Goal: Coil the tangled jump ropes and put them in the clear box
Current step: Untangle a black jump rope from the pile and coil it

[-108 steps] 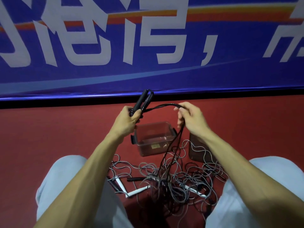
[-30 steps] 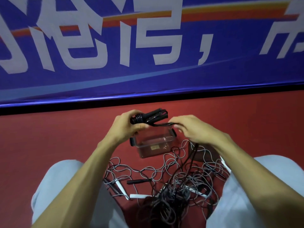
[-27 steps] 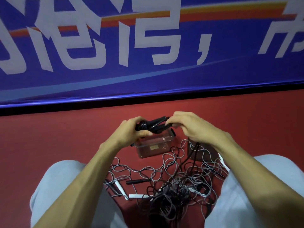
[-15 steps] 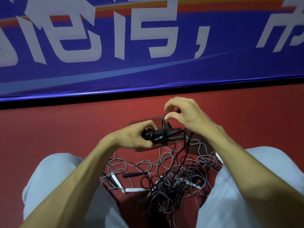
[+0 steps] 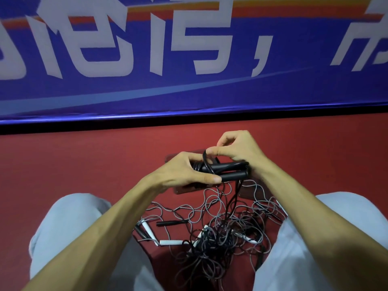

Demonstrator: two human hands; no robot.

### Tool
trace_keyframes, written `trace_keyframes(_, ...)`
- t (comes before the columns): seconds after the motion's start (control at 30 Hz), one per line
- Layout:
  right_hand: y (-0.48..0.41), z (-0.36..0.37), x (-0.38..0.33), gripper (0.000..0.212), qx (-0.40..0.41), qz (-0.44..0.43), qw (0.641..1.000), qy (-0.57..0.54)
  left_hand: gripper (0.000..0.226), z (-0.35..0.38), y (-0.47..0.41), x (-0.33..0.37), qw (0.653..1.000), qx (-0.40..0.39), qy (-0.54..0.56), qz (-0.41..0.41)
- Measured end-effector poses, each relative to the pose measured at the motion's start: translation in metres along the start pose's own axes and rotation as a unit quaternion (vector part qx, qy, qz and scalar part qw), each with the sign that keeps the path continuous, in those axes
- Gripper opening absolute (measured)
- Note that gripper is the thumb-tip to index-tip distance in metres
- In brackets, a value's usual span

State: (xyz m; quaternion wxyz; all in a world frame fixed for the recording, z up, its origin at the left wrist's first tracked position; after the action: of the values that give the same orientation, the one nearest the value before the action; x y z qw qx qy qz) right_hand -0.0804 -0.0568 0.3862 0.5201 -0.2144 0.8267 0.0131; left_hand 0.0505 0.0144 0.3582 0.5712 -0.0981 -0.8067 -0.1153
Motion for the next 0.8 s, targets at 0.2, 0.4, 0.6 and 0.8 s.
trace_keyframes(0.2, 0.001, 0.000, 0.019, 0.015, -0.035, 0.118, 0.962, -0.243, 0.016, -0.005, -0.001, 0.006, 0.996, 0.066, 0.056, 0.022)
trace_keyframes(0.4, 0.000, 0.023, 0.020, 0.006, -0.121, 0.149, 0.923, -0.334, 0.014, -0.030, 0.000, 0.008, 0.969, 0.159, 0.189, 0.004)
trace_keyframes(0.6, 0.011, 0.045, 0.031, 0.019, -0.250, 0.091, 0.959, 0.098, 0.041, -0.038, 0.002, 0.016, 0.959, 0.175, 0.219, 0.043)
trace_keyframes(0.8, 0.016, 0.058, 0.063, 0.012, -0.299, 0.101, 0.899, 0.303, 0.023, -0.049, 0.007, 0.021, 0.963, 0.184, 0.185, 0.073)
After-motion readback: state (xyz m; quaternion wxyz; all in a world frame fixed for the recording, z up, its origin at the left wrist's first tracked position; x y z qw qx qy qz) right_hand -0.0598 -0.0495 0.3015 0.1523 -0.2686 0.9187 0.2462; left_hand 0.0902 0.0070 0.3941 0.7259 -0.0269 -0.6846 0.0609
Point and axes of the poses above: each hand's wrist, its own y-axis away from the middle knuckle, its own z-axis out of the palm, x = y × z, the point moved 6 cm from there along -y, towards the middle knuckle
